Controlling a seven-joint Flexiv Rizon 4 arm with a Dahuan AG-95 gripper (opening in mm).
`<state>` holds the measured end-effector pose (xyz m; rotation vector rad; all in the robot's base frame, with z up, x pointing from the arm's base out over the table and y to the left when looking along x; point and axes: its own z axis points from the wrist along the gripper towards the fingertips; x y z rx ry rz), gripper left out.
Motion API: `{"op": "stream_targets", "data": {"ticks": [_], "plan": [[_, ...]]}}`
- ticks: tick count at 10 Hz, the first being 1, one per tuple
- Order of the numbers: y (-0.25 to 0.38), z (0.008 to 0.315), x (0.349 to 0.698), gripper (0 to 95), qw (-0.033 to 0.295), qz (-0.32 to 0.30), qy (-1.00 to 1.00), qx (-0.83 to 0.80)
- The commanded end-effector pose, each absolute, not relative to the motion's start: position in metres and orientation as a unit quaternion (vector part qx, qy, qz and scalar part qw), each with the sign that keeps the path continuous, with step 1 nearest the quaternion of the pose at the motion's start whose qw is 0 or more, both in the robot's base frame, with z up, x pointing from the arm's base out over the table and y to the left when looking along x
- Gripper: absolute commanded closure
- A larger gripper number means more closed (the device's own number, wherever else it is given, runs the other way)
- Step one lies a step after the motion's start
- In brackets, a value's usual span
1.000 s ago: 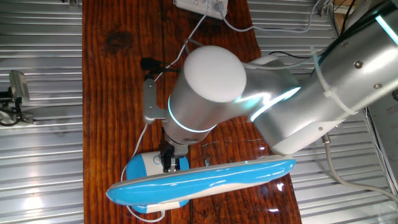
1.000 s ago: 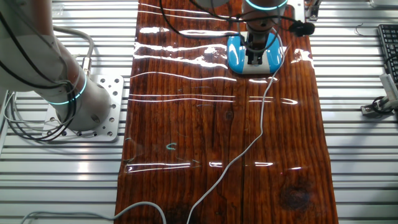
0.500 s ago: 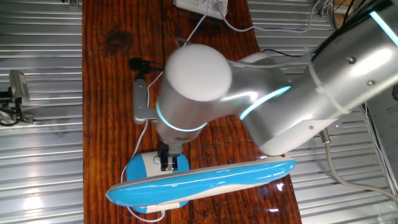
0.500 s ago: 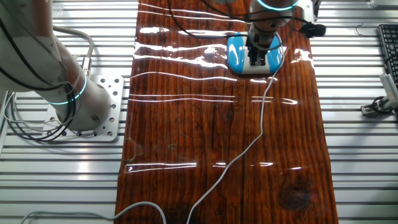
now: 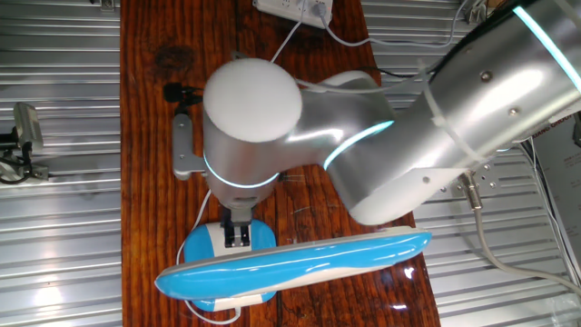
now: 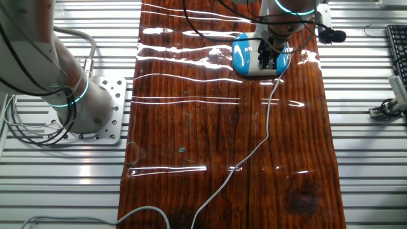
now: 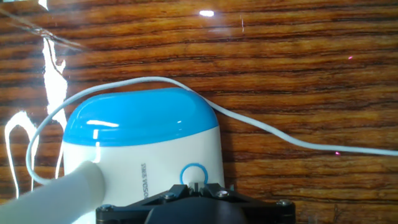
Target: Turn on the desk lamp by pressing the button
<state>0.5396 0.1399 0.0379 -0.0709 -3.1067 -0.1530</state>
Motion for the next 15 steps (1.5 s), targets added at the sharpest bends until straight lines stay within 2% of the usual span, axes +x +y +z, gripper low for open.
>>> {"op": "stream_targets", "data": {"ticks": [1,5,10,15], "plan": [[0.14,0.02,0.538,95.0,0.01,-0.041,-0.999,-0.025],[0.141,0.022,0.539,95.0,0.016,-0.041,-0.999,-0.023],[0.137,0.04,0.548,95.0,0.061,-0.042,-0.997,-0.02],[0.137,0.041,0.548,95.0,0.059,-0.045,-0.997,-0.022]]}}
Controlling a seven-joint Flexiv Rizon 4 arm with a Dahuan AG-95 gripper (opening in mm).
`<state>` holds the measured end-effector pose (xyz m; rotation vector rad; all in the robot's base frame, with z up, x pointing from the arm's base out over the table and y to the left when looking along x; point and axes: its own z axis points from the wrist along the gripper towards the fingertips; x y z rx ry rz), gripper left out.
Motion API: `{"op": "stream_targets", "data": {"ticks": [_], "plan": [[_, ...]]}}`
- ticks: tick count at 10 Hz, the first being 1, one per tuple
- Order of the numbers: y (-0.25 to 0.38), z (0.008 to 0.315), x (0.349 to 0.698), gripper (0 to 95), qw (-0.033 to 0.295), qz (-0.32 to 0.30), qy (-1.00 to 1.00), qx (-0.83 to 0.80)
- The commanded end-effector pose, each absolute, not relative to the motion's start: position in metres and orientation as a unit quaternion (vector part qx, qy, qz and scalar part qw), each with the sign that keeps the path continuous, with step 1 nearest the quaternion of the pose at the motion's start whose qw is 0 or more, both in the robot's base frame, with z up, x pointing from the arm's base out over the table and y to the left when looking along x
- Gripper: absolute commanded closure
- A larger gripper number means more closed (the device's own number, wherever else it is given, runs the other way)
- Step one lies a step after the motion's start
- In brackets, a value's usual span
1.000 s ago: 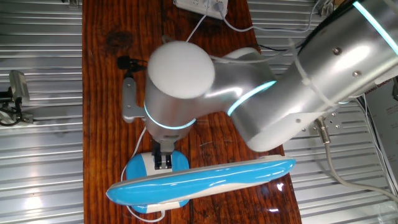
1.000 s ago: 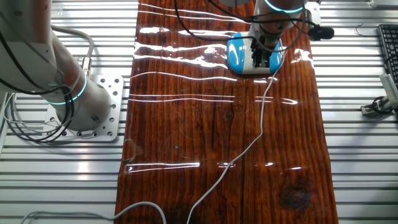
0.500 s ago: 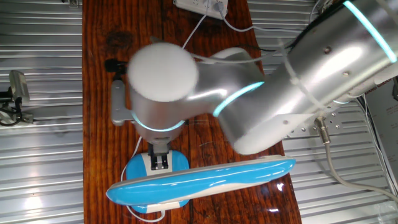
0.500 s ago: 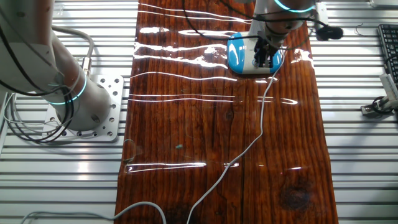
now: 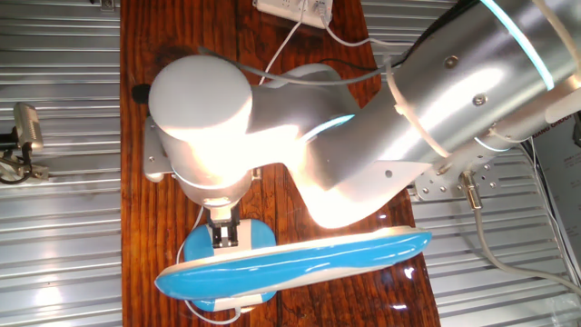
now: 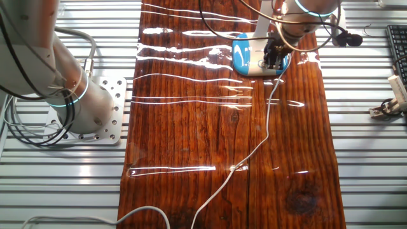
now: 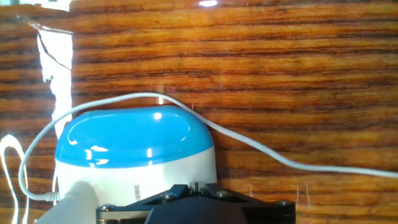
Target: Turn on the desk lamp by pressing the button
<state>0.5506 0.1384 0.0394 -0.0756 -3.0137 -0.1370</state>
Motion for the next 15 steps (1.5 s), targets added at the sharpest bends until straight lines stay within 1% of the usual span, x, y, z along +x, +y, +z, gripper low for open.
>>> {"op": "stream_targets", "data": {"ticks": [1,8,11,15], "plan": [[0.137,0.041,0.548,95.0,0.059,-0.046,-0.997,-0.023],[0.136,0.043,0.551,95.0,0.059,-0.033,-0.998,0.005],[0.134,0.044,0.553,95.0,0.051,-0.028,-0.998,0.03],[0.135,0.047,0.56,95.0,0.051,-0.023,-0.997,0.06]]}}
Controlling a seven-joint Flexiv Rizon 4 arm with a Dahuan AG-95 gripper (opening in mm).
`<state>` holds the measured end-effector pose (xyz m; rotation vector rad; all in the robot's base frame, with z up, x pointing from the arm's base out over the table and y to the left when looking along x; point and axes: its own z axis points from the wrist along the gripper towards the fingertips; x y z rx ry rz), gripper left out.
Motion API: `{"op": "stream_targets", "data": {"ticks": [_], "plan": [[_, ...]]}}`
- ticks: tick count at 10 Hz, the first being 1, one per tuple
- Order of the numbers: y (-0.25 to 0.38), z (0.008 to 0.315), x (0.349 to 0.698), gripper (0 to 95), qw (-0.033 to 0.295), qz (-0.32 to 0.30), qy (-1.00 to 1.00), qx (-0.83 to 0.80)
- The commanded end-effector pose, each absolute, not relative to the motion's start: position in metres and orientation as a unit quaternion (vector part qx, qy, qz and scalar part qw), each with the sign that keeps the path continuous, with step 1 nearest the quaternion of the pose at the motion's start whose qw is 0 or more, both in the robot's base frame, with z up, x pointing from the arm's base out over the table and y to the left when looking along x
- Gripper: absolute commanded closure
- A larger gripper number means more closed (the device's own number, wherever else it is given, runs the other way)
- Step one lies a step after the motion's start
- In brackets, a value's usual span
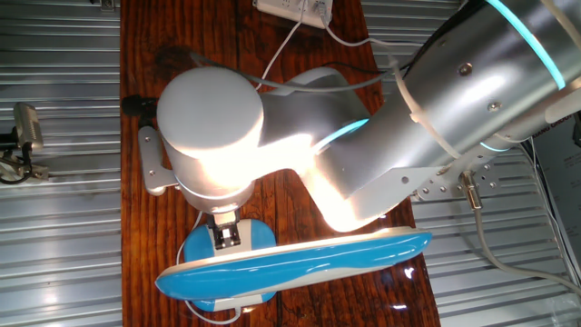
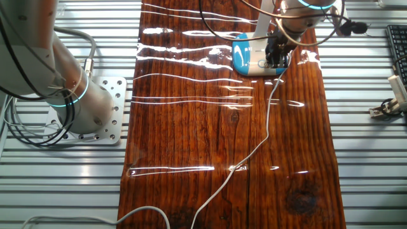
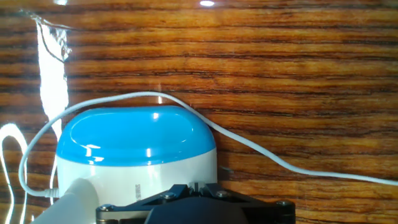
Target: Turn on the desk lamp by pressing the button
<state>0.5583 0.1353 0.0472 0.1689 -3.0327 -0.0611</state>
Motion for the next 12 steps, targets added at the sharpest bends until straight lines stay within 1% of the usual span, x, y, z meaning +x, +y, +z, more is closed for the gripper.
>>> {"op": "stream_targets", "data": {"ticks": [1,5,8,12], "plan": [[0.1351,0.047,0.5595,95.0,0.051,-0.028,-0.996,0.065],[0.1354,0.0468,0.5596,95.0,0.048,-0.05,-0.994,0.08],[0.1355,0.0468,0.5597,95.0,0.059,-0.058,-0.993,0.083],[0.1359,0.0466,0.5598,95.0,0.061,-0.071,-0.992,0.087]]}}
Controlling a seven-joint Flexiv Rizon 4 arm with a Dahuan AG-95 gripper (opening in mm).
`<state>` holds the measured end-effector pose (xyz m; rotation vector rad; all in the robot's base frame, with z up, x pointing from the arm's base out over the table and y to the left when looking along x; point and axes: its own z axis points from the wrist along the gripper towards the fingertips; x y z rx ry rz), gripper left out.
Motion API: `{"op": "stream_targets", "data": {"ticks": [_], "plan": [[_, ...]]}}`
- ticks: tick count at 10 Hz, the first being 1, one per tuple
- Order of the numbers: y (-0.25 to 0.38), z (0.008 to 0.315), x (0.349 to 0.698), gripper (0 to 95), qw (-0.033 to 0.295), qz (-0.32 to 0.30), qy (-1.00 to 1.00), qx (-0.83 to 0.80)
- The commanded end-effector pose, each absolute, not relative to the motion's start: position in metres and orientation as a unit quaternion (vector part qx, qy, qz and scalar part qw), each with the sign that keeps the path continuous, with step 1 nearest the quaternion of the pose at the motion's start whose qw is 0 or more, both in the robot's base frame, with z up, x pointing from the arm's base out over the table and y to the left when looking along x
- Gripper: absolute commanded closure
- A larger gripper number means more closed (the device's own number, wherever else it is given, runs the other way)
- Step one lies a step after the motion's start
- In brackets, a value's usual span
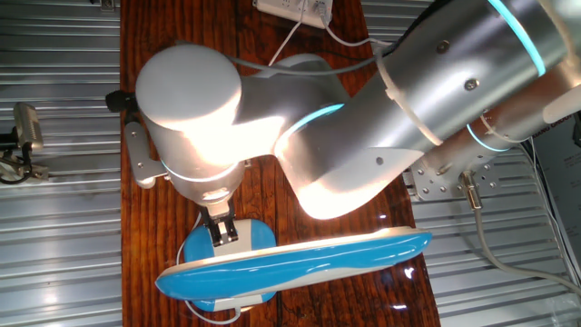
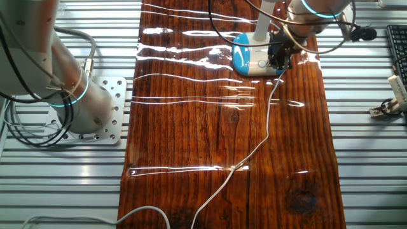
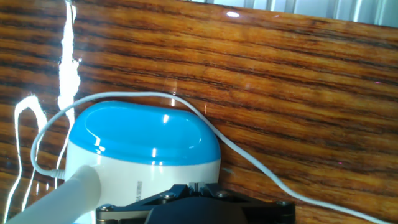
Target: Turn on the desk lamp by pressing the button
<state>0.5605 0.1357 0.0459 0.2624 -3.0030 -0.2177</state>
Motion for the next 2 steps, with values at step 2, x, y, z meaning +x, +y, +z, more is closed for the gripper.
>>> {"op": "stream_targets", "data": {"ticks": [2], "plan": [[0.136,0.0467,0.5597,95.0,0.061,-0.073,-0.992,0.088]]}}
